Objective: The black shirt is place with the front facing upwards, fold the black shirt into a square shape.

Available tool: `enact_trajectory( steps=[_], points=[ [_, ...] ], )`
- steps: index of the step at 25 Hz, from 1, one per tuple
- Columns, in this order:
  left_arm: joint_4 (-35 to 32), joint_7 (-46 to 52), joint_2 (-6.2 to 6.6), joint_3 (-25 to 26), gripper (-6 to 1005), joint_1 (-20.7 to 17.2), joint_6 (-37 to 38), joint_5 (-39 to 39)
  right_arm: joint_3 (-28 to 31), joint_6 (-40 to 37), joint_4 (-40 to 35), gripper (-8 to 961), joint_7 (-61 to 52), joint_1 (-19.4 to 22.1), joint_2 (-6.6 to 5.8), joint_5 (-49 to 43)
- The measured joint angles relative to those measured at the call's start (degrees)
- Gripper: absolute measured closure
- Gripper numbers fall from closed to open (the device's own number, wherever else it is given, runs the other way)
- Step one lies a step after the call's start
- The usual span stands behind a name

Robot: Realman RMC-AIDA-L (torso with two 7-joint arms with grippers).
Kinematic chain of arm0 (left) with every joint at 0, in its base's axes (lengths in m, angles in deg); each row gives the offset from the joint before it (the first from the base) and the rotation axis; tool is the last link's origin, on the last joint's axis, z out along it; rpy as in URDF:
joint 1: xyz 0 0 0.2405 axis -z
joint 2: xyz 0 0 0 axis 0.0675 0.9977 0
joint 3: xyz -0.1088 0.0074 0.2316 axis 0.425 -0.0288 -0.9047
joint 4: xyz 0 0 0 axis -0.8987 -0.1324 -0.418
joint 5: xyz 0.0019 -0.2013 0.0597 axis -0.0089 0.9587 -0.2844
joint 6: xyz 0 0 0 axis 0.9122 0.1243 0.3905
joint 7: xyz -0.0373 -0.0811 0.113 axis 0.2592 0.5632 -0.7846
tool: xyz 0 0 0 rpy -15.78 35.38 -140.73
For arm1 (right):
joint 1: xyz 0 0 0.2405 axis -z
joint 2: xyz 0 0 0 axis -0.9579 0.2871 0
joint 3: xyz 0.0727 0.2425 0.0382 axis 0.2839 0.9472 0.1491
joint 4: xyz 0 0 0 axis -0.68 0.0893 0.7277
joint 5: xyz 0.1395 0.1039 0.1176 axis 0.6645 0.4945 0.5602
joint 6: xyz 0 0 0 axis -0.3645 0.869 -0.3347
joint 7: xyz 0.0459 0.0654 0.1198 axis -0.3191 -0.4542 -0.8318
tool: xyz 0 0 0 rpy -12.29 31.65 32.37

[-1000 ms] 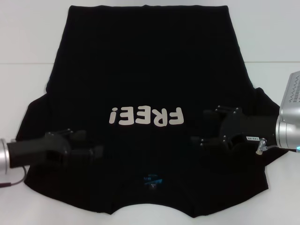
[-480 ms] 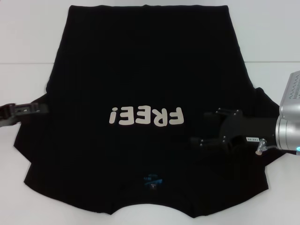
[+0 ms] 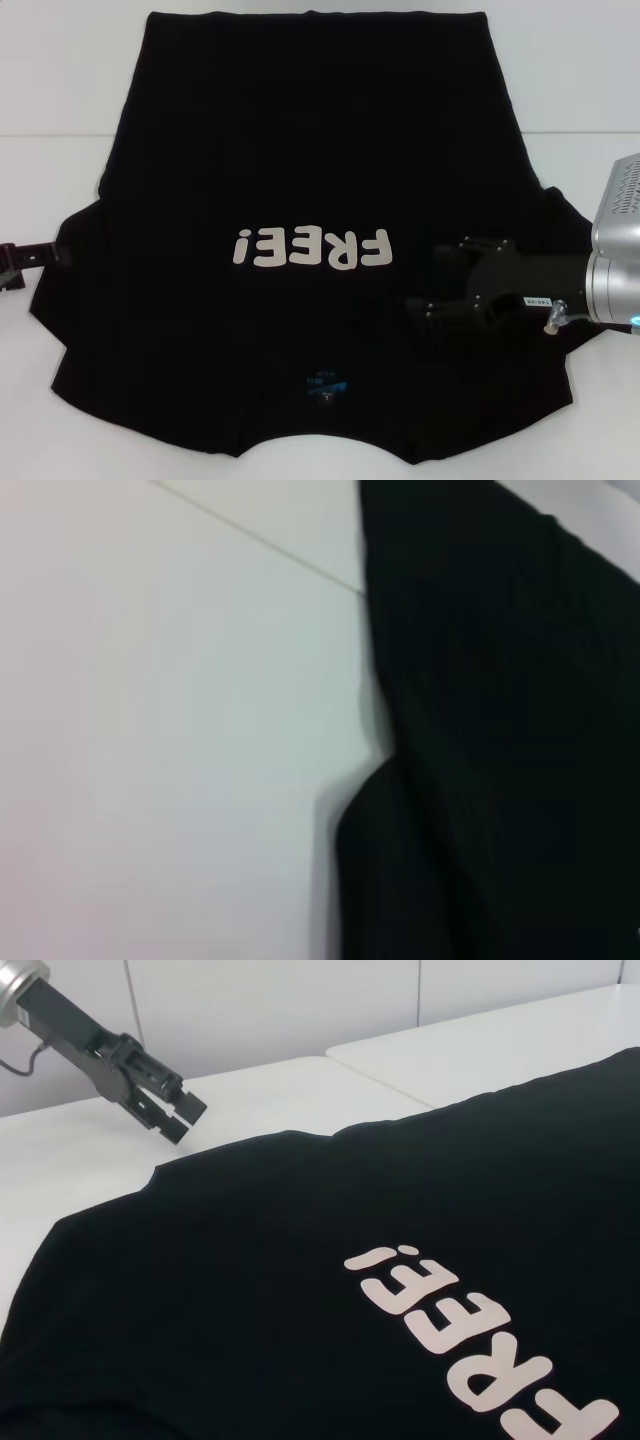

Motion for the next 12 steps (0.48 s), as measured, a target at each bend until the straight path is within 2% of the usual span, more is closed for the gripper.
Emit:
enact_trajectory(
  steps=[12],
  points=[
    [1.58, -2.93, -1.32, -0.12, 62, -0.14, -3.61, -0.45, -0.35, -0.01, 0.05, 13, -0.08, 0.00, 0.00, 0.00]
  ],
)
